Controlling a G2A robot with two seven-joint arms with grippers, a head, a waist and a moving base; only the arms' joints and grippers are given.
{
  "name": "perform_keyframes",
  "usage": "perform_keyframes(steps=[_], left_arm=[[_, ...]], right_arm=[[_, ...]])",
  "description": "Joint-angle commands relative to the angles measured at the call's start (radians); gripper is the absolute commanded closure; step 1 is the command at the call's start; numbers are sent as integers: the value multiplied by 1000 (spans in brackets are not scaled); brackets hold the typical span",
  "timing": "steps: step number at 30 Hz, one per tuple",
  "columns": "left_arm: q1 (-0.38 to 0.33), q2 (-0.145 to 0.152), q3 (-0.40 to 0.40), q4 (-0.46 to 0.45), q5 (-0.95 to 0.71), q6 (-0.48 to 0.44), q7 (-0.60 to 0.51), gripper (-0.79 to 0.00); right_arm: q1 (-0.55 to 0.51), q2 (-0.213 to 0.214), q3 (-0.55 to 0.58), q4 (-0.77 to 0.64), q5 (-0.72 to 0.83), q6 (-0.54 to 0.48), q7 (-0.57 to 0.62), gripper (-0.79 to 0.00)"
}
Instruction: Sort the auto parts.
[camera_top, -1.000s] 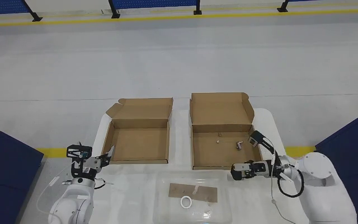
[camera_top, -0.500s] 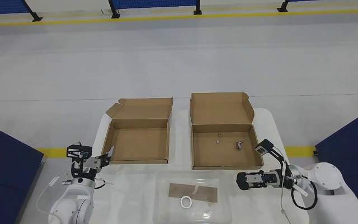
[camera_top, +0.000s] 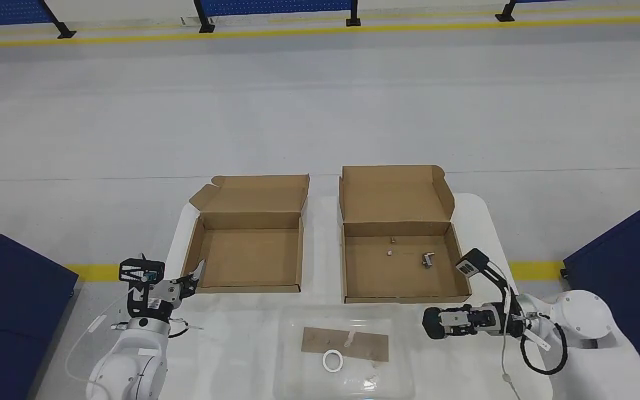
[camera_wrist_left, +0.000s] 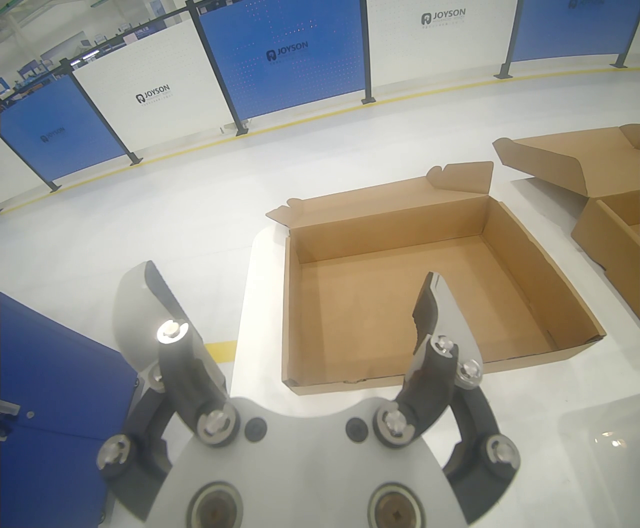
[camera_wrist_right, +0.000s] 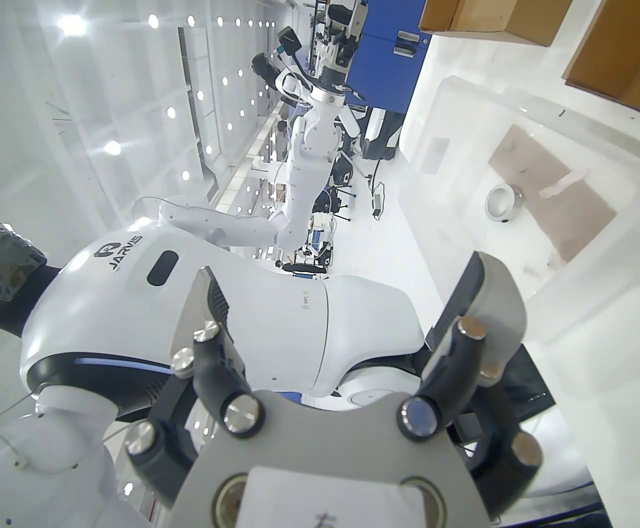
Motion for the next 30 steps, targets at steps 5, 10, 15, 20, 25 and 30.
perform_keyframes(steps=[5, 10, 15, 20, 25, 30], left_arm=[[0, 0, 0, 0, 0, 0, 0, -785], [25, 4, 10, -87, 68, -68, -25, -785], [57, 13, 18, -175, 113, -201, -163, -785], [57, 13, 18, -175, 113, -201, -163, -785], [60, 19, 44, -238, 222, -257, -221, -785], [44, 31, 96, -374, 215, -512, -504, -785]], right_arm=[[0, 0, 0, 0, 0, 0, 0, -785], [0, 0, 0, 0, 0, 0, 0, -785], [0, 0, 0, 0, 0, 0, 0, -785], [0, 0, 0, 0, 0, 0, 0, -785], [0, 0, 0, 0, 0, 0, 0, -785], [0, 0, 0, 0, 0, 0, 0, -785]])
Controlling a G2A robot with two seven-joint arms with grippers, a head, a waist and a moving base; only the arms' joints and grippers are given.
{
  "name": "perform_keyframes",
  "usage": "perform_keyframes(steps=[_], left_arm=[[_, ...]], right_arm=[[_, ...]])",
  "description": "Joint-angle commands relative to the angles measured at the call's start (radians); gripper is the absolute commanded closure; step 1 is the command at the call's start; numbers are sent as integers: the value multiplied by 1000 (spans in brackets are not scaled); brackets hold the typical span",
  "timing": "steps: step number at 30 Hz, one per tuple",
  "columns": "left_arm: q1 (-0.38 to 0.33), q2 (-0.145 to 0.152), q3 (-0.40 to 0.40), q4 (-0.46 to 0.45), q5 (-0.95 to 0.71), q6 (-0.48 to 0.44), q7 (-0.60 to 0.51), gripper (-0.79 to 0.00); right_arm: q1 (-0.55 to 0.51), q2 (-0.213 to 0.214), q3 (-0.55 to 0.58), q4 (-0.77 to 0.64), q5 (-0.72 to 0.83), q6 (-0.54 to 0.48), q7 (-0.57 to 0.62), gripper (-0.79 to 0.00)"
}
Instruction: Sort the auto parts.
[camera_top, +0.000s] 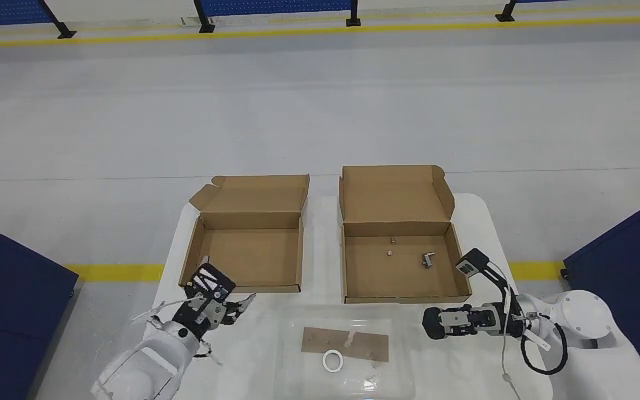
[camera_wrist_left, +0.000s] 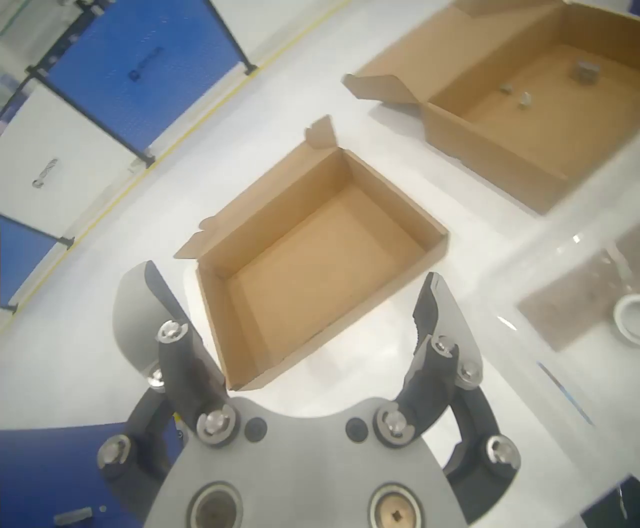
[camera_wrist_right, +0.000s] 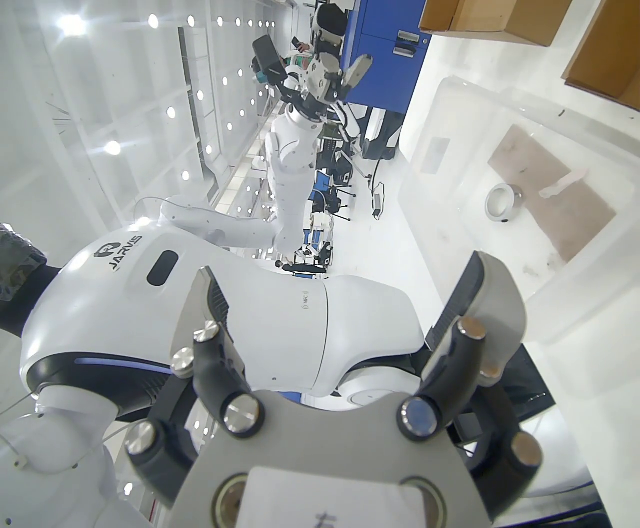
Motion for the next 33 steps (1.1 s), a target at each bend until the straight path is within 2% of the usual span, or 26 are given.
perform_keyframes(steps=[1, 4, 14, 16, 18, 21, 26, 29, 33], left_arm=[[-17, 4, 32, -48, -9, -114, -152, -785], [-41, 6, 107, -86, -67, -235, -333, -785], [-50, 6, 116, -98, -85, -242, -344, -785], [-47, 9, 139, -141, -56, -281, -361, -785], [-41, 10, 172, -175, -56, -292, -448, -785], [-68, 7, 265, -205, -112, -302, -651, -785], [-184, 17, 501, -201, -132, -141, -823, -785], [-301, 23, 629, -174, -169, -51, -912, -785], [-468, 21, 754, -112, -306, 76, -1040, -785]], right_arm=[[0, 0, 0, 0, 0, 0, 0, -785], [0, 0, 0, 0, 0, 0, 0, -785], [0, 0, 0, 0, 0, 0, 0, -785], [0, 0, 0, 0, 0, 0, 0, -785], [0, 0, 0, 0, 0, 0, 0, -785], [0, 0, 0, 0, 0, 0, 0, -785], [0, 0, 0, 0, 0, 0, 0, -785], [0, 0, 0, 0, 0, 0, 0, -785], [0, 0, 0, 0, 0, 0, 0, -785]])
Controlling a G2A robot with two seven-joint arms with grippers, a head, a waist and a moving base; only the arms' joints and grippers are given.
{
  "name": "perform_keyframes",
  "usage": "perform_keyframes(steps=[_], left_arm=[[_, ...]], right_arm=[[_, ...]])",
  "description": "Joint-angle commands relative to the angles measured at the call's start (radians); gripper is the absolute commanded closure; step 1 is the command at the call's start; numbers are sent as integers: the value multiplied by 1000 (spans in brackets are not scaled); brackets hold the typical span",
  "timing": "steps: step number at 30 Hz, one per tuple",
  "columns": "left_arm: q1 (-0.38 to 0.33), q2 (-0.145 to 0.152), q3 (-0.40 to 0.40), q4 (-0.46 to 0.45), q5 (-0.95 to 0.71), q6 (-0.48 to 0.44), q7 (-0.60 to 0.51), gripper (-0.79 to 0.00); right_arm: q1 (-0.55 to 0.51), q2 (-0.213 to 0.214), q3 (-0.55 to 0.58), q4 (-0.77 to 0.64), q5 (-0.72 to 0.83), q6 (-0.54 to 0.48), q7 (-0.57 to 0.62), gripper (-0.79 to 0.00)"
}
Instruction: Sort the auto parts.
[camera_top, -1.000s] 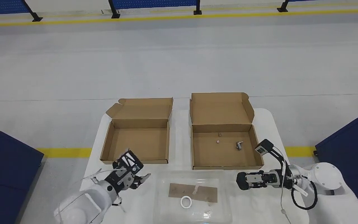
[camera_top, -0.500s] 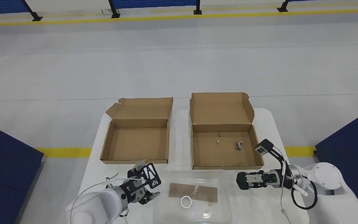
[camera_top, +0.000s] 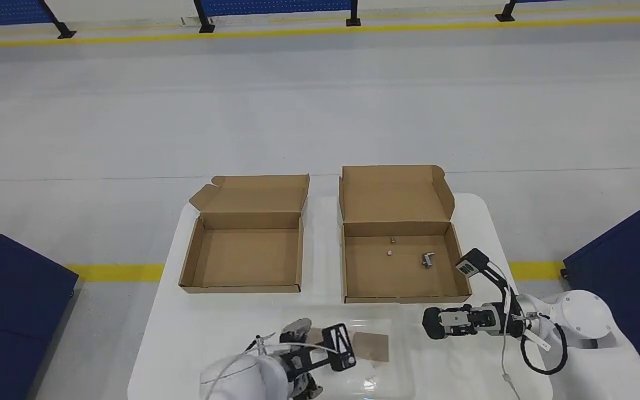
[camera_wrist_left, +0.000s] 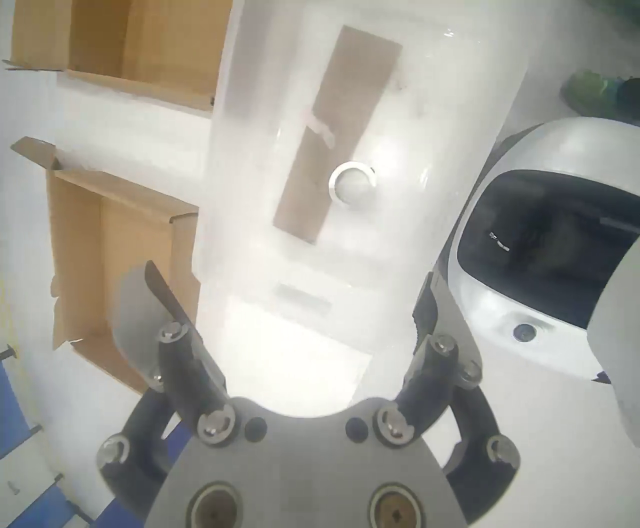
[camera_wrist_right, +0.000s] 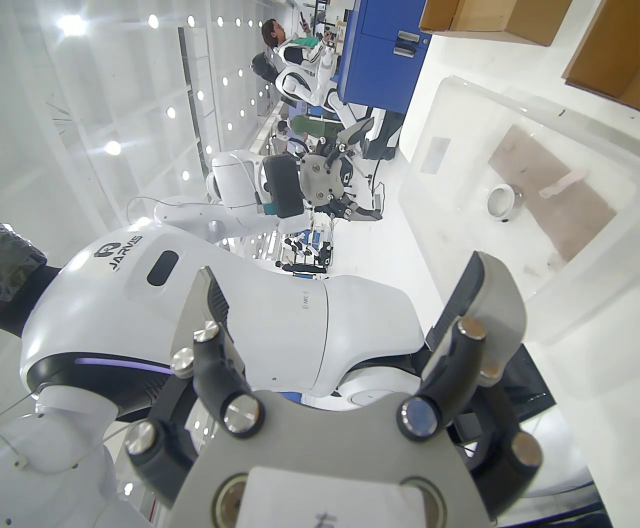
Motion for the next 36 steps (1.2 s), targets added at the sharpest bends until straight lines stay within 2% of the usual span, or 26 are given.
perform_keyframes(steps=[1, 10, 14, 16, 19, 27, 33, 36], left_arm=[[-65, -2, 39, 23, -56, 50, -48, -785], [-64, -2, 40, 26, -56, 50, -43, -785], [-73, -5, 72, 48, -57, 63, -61, -785], [-112, -12, 110, 84, -97, 92, -90, -785], [-208, -31, 167, 150, -165, 117, -115, -785], [-424, -106, 323, 317, -307, 174, -115, -785], [-504, -155, 393, 429, -366, 210, -115, -785], [-511, -159, 401, 437, -366, 213, -115, -785]], right_arm=[[0, 0, 0, 0, 0, 0, 0, -785], [0, 0, 0, 0, 0, 0, 0, -785], [0, 0, 0, 0, 0, 0, 0, -785], [0, 0, 0, 0, 0, 0, 0, -785], [0, 0, 0, 0, 0, 0, 0, -785], [0, 0, 0, 0, 0, 0, 0, -785], [0, 0, 0, 0, 0, 0, 0, -785], [0, 0, 0, 0, 0, 0, 0, -785]])
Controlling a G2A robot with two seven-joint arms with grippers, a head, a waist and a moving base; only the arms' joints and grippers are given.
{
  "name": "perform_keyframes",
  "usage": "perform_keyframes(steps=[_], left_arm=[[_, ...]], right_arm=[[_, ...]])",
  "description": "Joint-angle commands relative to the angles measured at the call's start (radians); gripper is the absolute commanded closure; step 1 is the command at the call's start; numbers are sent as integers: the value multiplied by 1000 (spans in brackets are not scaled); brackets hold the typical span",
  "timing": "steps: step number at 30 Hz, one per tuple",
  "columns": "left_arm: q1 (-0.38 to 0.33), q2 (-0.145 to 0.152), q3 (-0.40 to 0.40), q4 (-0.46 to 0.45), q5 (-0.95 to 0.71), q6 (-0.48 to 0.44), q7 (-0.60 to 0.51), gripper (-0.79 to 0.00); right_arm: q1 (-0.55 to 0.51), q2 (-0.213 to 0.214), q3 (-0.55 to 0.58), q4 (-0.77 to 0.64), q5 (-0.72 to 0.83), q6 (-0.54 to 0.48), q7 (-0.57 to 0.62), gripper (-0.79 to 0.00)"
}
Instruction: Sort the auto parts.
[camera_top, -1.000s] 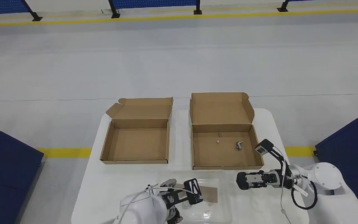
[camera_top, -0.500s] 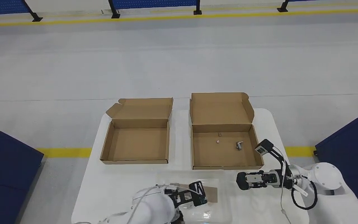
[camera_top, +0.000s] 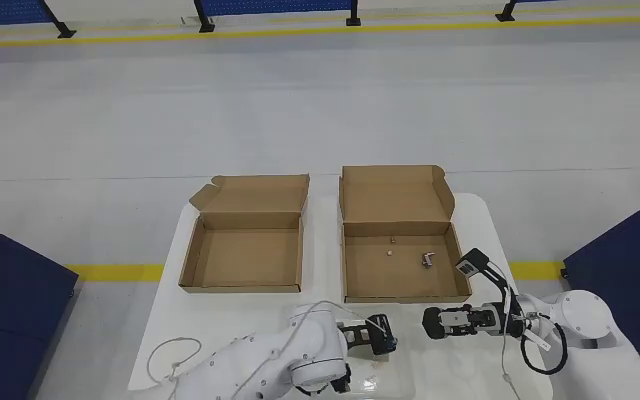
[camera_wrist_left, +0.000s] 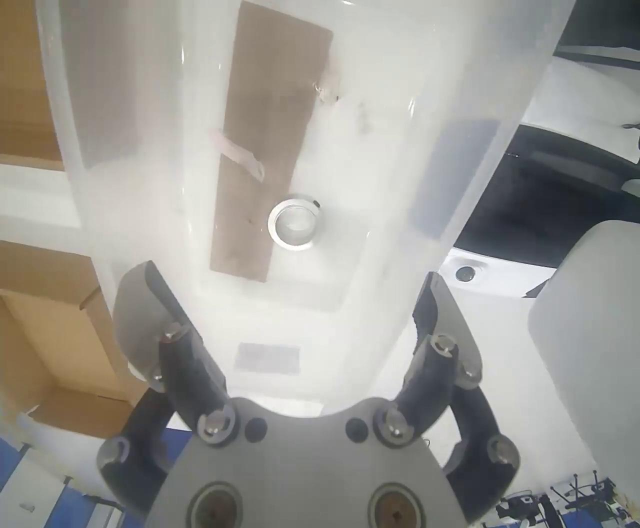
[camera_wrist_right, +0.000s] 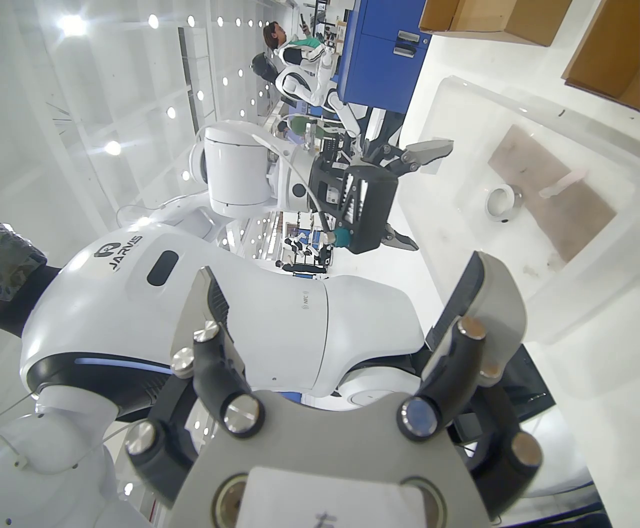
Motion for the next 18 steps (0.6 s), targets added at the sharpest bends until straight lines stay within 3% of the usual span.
perform_keyframes(steps=[1, 7, 10, 18], left_arm=[[1, 1, -1, -1, 1, -1, 0, -785], [6, 1, 2, 4, 8, -4, 9, -785], [21, 2, 23, 20, 46, -47, 37, -785], [10, -10, 12, 147, 40, -99, 140, -785]], right_arm=[[0, 0, 0, 0, 0, 0, 0, -785], [0, 0, 0, 0, 0, 0, 0, -785], [0, 0, 0, 0, 0, 0, 0, -785], [0, 0, 0, 0, 0, 0, 0, -785]])
